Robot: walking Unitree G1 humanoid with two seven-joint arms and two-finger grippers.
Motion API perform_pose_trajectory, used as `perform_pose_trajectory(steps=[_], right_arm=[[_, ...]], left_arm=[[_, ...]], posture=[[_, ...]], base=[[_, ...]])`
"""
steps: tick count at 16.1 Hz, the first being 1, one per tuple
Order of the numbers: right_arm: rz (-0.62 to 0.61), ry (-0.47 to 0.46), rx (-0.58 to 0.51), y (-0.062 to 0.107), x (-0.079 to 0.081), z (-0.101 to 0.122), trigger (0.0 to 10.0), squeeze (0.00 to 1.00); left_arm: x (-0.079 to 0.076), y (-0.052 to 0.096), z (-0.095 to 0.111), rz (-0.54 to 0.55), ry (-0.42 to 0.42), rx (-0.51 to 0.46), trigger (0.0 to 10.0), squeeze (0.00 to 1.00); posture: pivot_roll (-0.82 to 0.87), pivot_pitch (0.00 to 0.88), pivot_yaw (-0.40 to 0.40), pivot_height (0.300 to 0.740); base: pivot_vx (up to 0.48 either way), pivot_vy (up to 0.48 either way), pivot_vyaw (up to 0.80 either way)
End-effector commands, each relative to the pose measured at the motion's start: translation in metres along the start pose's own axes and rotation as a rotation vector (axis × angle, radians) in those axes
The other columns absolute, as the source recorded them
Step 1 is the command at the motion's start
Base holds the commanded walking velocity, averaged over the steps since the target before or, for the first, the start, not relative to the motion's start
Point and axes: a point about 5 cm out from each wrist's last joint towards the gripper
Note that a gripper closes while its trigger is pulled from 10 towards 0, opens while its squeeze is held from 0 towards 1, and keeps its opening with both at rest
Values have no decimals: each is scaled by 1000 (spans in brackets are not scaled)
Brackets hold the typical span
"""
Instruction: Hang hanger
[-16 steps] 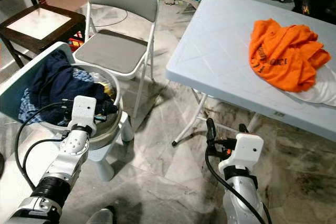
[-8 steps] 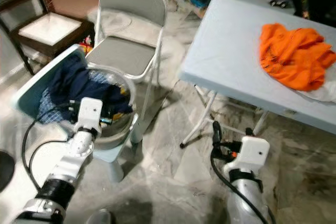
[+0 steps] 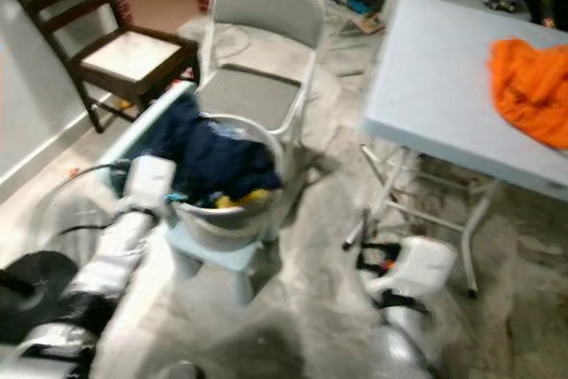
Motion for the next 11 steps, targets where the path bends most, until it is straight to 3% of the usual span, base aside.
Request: perform_pose_trajectory(steps=[1,4,6,11], right_arm=[[-48,8,-5,1,-12,0,10000,0],[-31,13,-6,-1,-11,-1,10000,0],[-25,22,-13,-3,-14,2,10000,0],[-13,38,-16,-5,-17,4,10000,0]], left_arm=[[-11,1,0,-45,15,-9,10000,0],[-8,0,-2,-61,63,-6,10000,0],[-15,4,-2,-96,104,-24,10000,0],[-25,9,-5,-122,141,-30,10000,0]], posture=[[240,125,-68,740],[243,121,-92,740],[240,119,-106,740],[236,113,-113,740]], base=[[0,0,0],[0,0,0],[319,0,0],[421,0,-379]])
Point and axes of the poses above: a point about 5 cm out from each wrist's last joint towards the gripper, its own y axis pointing back from the gripper into the wrist, its own z axis along the axis of the wrist's last joint, x = y × z, and after that the axes turned 4 degrees about -y, right-handed
